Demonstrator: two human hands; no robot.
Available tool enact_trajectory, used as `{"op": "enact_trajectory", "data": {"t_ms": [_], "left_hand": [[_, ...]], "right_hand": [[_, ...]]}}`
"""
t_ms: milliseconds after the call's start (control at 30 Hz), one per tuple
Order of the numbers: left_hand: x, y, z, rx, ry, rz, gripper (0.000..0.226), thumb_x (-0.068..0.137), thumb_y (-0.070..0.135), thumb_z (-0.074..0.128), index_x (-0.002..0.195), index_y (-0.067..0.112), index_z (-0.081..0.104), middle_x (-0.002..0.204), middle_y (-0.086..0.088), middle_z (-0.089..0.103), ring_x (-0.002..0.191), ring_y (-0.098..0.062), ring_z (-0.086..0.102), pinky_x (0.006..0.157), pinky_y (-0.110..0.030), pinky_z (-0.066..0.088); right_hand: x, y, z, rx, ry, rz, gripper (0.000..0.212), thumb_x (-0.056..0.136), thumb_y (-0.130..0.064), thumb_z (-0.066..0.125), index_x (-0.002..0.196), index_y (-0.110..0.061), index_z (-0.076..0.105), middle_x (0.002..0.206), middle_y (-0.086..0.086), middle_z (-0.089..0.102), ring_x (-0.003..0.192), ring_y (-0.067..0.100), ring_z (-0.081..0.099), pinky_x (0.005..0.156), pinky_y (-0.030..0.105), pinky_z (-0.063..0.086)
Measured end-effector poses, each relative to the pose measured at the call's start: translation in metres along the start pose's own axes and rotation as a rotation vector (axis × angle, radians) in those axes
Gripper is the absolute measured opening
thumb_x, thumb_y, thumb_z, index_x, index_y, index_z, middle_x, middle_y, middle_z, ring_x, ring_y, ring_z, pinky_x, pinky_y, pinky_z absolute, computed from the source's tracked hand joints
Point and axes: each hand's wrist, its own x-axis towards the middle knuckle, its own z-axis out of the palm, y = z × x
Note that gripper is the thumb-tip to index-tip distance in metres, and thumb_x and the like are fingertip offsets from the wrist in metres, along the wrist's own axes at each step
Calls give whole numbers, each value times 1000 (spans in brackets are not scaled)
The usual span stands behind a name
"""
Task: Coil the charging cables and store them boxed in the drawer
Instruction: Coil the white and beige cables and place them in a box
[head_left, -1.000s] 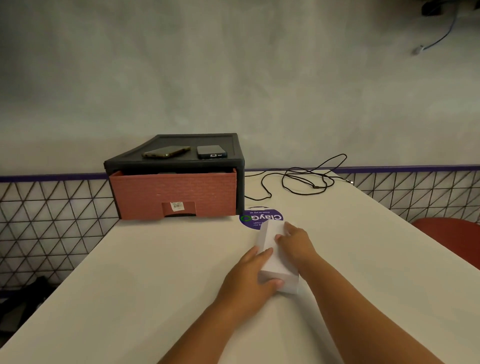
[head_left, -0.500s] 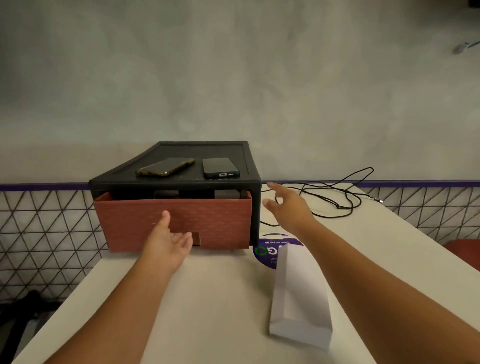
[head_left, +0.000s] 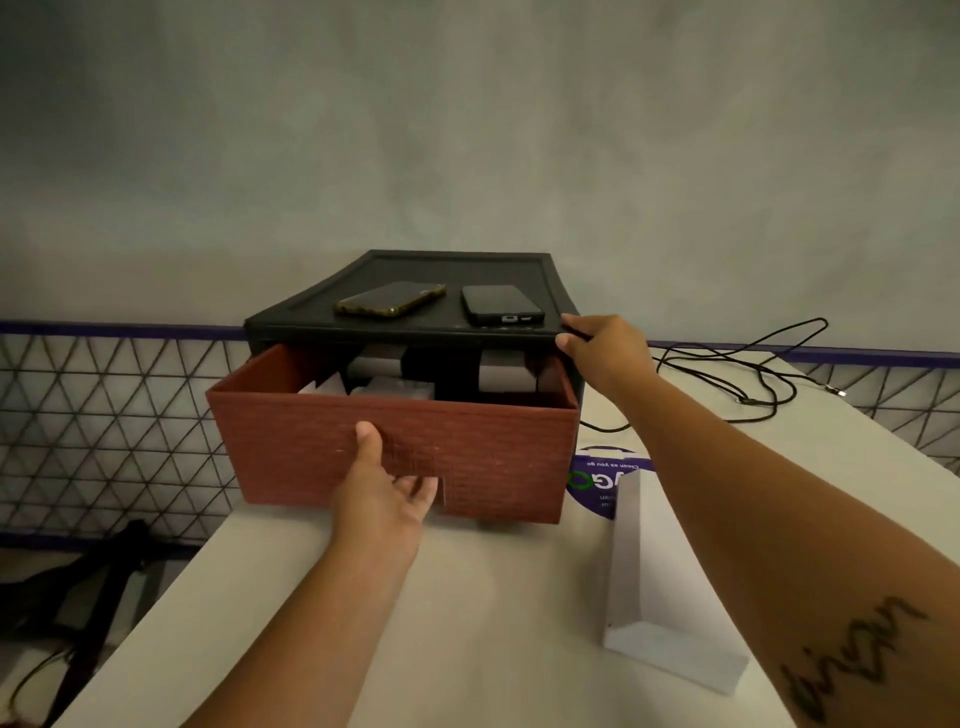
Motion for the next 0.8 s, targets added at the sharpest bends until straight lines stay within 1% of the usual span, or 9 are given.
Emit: {"op": "enact_trajectory", "data": {"t_ms": [133, 333, 433, 500, 567, 633, 700, 733, 800], "left_hand": [[-41, 2, -26, -26, -24, 2, 47, 86, 41, 58, 122, 12, 48, 110, -8, 59, 101, -22, 60, 79, -36, 50], [-91, 3, -68, -21, 35, 35, 41, 85, 41, 57, 117, 14, 53, 105, -8, 62, 95, -20, 61, 67, -32, 49], [-102, 4, -79, 7, 45, 51, 39, 86, 38, 57, 116, 13, 53, 104, -8, 61, 97, -21, 60, 67, -31, 49], [-106, 5, -81, 24, 43, 67, 31, 88, 36, 56, 110, 13, 54, 93, -6, 60, 87, -18, 60, 66, -30, 48], [-109, 4, -83, 62, 56, 78, 21, 89, 33, 56, 95, 14, 55, 80, -3, 53, 77, -15, 57, 65, -28, 47], [-114, -1, -85, 106, 78, 84, 18, 90, 30, 57, 83, 14, 51, 73, -2, 49, 69, -14, 53, 62, -26, 46], [-122, -10, -87, 145, 99, 82, 19, 89, 26, 59, 78, 15, 49, 69, -1, 49, 62, -11, 49, 57, -22, 43], [-127, -17, -88, 171, 97, 91, 19, 89, 22, 60, 76, 16, 47, 66, 0, 48, 57, -10, 47, 54, -20, 40], [-140, -35, -89, 262, 57, 131, 24, 89, 13, 60, 73, 17, 42, 57, 1, 46, 46, -6, 44, 44, -16, 36]], "right_hand": [[-1, -4, -2, -15, -16, -3, 41, 93, -29, 55, 133, -22, 51, 133, 10, 54, 119, 28, 52, 100, 36, 43], [-1, -5, -1, 1, -28, 12, 42, 94, -27, 53, 136, -20, 48, 135, 12, 52, 118, 29, 51, 95, 32, 40], [-10, 2, -4, 49, -106, 15, 51, 96, -27, 48, 145, -22, 32, 139, 12, 46, 124, 31, 46, 99, 35, 37], [-22, 13, -6, 101, -166, 19, 62, 96, -33, 46, 149, -24, 14, 145, 14, 39, 130, 34, 41, 107, 42, 34], [-35, 34, -11, 55, -203, 63, 67, 97, -35, 46, 150, -23, 8, 145, 17, 38, 131, 36, 40, 109, 47, 31], [-53, 52, -19, -28, -356, 132, 59, 95, -26, 52, 147, -19, 25, 139, 17, 46, 127, 32, 44, 108, 39, 33], [-70, 70, -24, -226, -545, 213, 49, 89, -31, 58, 135, -20, 47, 137, 11, 50, 123, 28, 48, 104, 36, 37], [-77, 78, -27, -366, -615, 223, 49, 87, -39, 58, 132, -23, 50, 139, 7, 48, 124, 26, 45, 104, 36, 36], [-90, 88, -35, -566, -597, 189, 52, 90, -48, 49, 139, -30, 40, 149, 1, 32, 134, 28, 31, 107, 41, 29]]}}
